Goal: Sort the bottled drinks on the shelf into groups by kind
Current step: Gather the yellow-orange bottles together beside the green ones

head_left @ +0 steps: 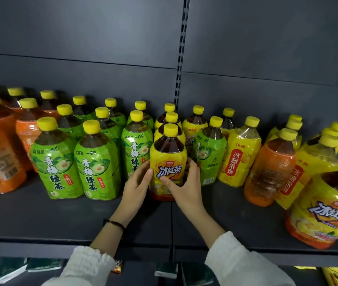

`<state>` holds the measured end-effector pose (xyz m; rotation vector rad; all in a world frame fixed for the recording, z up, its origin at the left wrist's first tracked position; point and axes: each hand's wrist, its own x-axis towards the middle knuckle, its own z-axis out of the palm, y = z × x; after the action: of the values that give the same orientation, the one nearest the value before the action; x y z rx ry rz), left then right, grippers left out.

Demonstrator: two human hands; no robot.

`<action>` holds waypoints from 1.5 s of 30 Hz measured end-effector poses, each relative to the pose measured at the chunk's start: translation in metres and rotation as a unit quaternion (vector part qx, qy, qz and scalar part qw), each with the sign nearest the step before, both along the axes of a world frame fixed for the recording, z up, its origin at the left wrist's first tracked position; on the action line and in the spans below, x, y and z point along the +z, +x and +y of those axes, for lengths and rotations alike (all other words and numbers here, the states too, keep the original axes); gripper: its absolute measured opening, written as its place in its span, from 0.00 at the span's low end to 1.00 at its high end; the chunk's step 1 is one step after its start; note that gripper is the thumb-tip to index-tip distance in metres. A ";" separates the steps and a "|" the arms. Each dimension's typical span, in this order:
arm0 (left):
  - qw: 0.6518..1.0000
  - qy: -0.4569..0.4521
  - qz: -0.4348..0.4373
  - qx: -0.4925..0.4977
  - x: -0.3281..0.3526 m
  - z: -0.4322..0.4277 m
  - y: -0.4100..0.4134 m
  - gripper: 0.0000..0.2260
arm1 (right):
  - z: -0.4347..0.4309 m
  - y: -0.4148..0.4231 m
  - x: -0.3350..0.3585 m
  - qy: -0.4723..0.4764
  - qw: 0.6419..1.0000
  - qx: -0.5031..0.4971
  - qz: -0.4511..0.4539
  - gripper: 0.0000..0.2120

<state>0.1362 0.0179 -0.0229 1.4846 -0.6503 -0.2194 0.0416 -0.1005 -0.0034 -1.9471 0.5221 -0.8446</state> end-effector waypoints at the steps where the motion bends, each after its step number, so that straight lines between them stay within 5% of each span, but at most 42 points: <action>1: 1.000 0.003 -0.005 -0.013 -0.002 0.002 0.001 0.26 | 0.001 -0.001 -0.001 -0.002 1.000 0.007 0.002 0.41; 5: 0.999 0.018 -0.002 -0.039 -0.007 0.008 -0.002 0.38 | -0.012 -0.009 -0.003 0.033 0.997 0.062 -0.014 0.37; 9: 0.997 0.056 -0.053 0.001 0.000 0.001 -0.014 0.34 | -0.041 -0.023 0.002 0.074 0.986 -0.117 -0.091 0.31; 14: 0.993 0.073 -0.079 0.052 0.002 -0.005 -0.016 0.32 | -0.071 -0.008 0.004 0.042 0.982 -0.183 0.008 0.46; 20: 0.991 0.085 -0.090 0.051 0.004 -0.003 -0.017 0.34 | -0.072 0.005 0.014 0.045 0.964 -0.260 0.015 0.46; 28: 0.987 0.134 -0.056 0.075 0.011 0.002 -0.026 0.33 | -0.063 -0.044 0.005 0.049 0.988 -0.147 0.000 0.41; 34: 0.989 0.062 0.035 0.132 0.012 0.002 -0.050 0.19 | -0.041 -0.094 0.002 0.038 0.998 -0.045 0.013 0.37; 37: 0.991 0.027 0.085 0.101 0.013 0.003 -0.059 0.16 | -0.026 -0.103 0.003 0.035 0.999 0.017 0.030 0.32; 40: 0.989 0.019 0.144 0.028 0.018 0.009 -0.058 0.32 | -0.008 -0.099 0.001 0.045 0.997 0.052 0.024 0.32; 45: 0.987 0.016 0.154 -0.050 0.033 0.027 -0.059 0.20 | 0.027 -0.082 0.002 0.055 0.994 0.092 0.006 0.34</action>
<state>0.0770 0.0449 0.0104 1.4122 -0.4732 -0.5276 -0.0407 -0.0740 -0.0013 -1.8677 0.3818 -0.6727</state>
